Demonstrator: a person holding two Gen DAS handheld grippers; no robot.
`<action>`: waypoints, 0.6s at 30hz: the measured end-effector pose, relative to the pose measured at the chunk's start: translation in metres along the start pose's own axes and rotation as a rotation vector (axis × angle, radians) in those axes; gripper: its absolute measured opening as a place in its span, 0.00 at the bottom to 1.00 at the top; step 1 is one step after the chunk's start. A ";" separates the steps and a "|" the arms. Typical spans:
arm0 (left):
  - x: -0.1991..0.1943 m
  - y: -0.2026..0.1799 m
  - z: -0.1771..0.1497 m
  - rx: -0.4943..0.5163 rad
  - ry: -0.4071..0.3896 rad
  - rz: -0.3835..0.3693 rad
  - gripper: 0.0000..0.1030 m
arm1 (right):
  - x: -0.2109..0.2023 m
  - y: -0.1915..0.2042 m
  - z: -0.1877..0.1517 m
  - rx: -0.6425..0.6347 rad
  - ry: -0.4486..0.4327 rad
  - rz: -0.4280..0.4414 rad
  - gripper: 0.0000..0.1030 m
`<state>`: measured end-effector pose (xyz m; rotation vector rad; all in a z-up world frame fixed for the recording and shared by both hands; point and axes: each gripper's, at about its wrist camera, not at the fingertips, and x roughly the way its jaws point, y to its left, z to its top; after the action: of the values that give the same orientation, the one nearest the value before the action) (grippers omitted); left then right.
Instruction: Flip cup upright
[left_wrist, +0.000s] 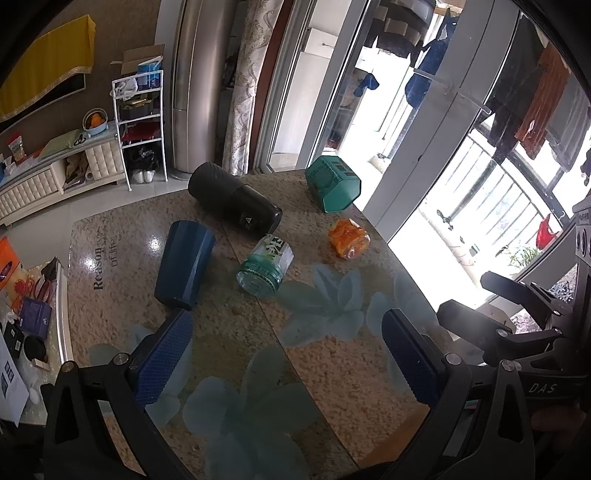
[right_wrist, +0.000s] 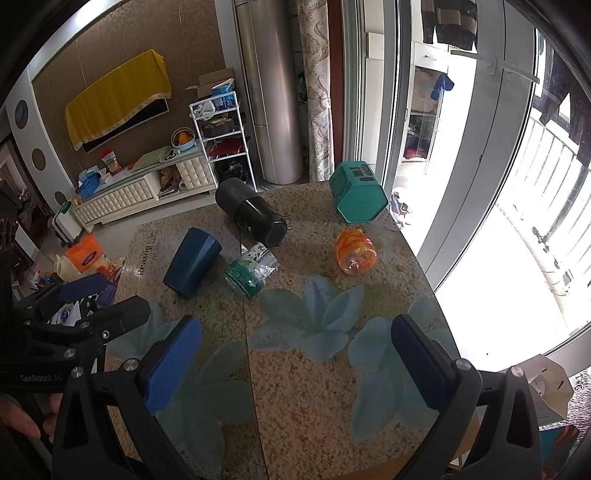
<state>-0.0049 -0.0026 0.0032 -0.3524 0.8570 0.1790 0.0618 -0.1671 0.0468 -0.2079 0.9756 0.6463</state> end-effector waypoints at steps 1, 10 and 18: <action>0.000 0.000 0.000 0.000 0.001 0.000 1.00 | 0.000 0.000 0.000 0.001 0.003 0.003 1.00; 0.004 0.005 0.000 -0.003 0.014 0.007 1.00 | 0.004 0.002 -0.002 0.003 0.018 0.026 1.00; 0.011 0.014 0.001 -0.013 0.041 0.016 1.00 | 0.015 0.002 -0.008 0.003 0.058 0.040 1.00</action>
<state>-0.0014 0.0110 -0.0082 -0.3630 0.8990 0.1926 0.0605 -0.1625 0.0299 -0.2058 1.0381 0.6787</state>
